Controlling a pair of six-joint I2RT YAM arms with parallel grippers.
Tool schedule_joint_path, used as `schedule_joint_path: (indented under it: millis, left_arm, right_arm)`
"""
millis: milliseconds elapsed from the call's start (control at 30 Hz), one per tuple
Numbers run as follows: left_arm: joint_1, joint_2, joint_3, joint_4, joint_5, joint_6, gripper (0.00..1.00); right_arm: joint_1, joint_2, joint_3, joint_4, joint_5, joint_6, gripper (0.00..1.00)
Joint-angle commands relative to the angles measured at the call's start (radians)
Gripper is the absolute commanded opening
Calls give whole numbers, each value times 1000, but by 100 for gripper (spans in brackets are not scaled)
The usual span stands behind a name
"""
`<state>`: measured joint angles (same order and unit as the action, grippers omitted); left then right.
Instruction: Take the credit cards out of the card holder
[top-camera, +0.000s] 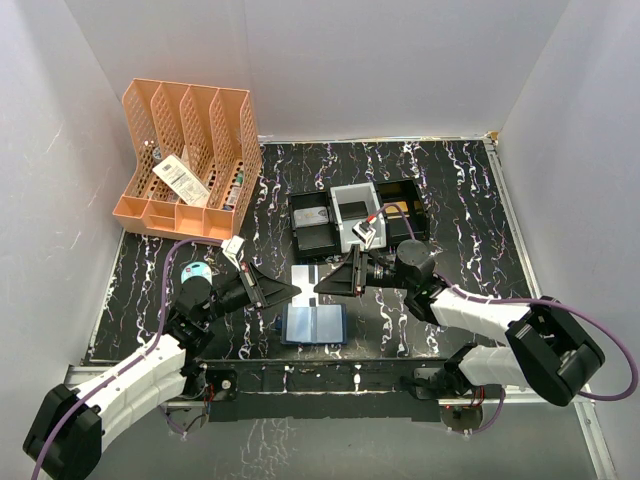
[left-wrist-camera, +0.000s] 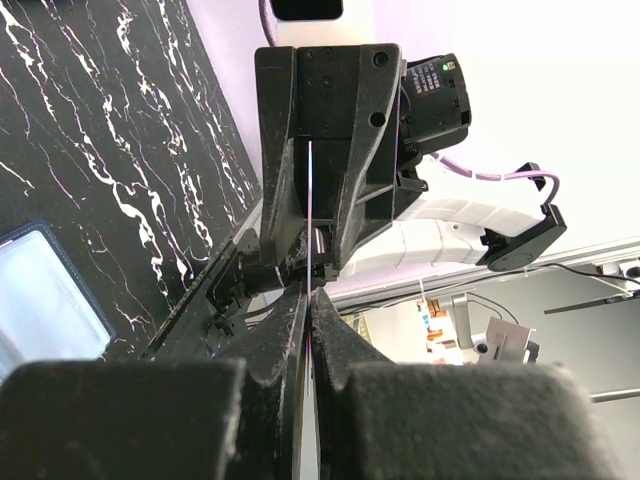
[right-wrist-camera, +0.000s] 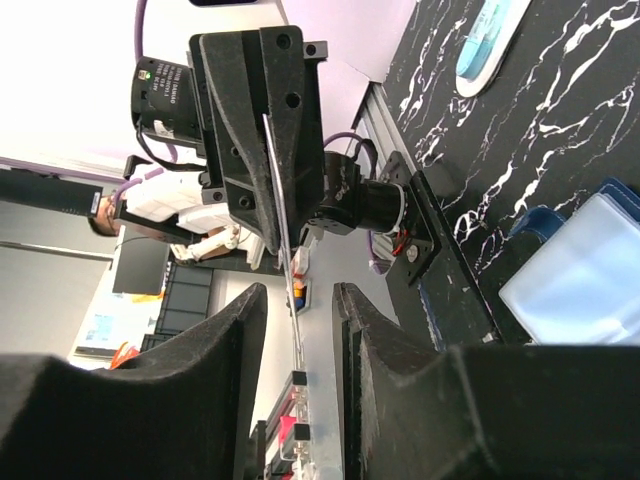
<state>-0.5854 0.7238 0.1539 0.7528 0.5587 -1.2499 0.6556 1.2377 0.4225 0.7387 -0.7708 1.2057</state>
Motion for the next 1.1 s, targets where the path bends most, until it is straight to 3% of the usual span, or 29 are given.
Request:
schedule_joint_path:
  millis: [0,267,500,767,900,1067]
  left_arm:
    - [4,-4,-7,35,20,-12,0]
    - [3,-3,-14,49,18,-19,0]
    - [2,3,-14,62,20,-20,0]
    - [3,-1,-22,59,16,-20,0]
    - [3,-13,-24,51,15,-19,0]
    - [2,-23,-11,29,28,-11,0]
  right_arm:
    - [13,15,52,119,-18,27,30]
    - [18,55,79,137,-44,36,19]
    - [45,96,91,140,-33,47,16]
    - [46,104,87,142,-21,55,0]
    - [47,93,77,131,-12,48,0]
    - [47,75,77,131,14,56,17]
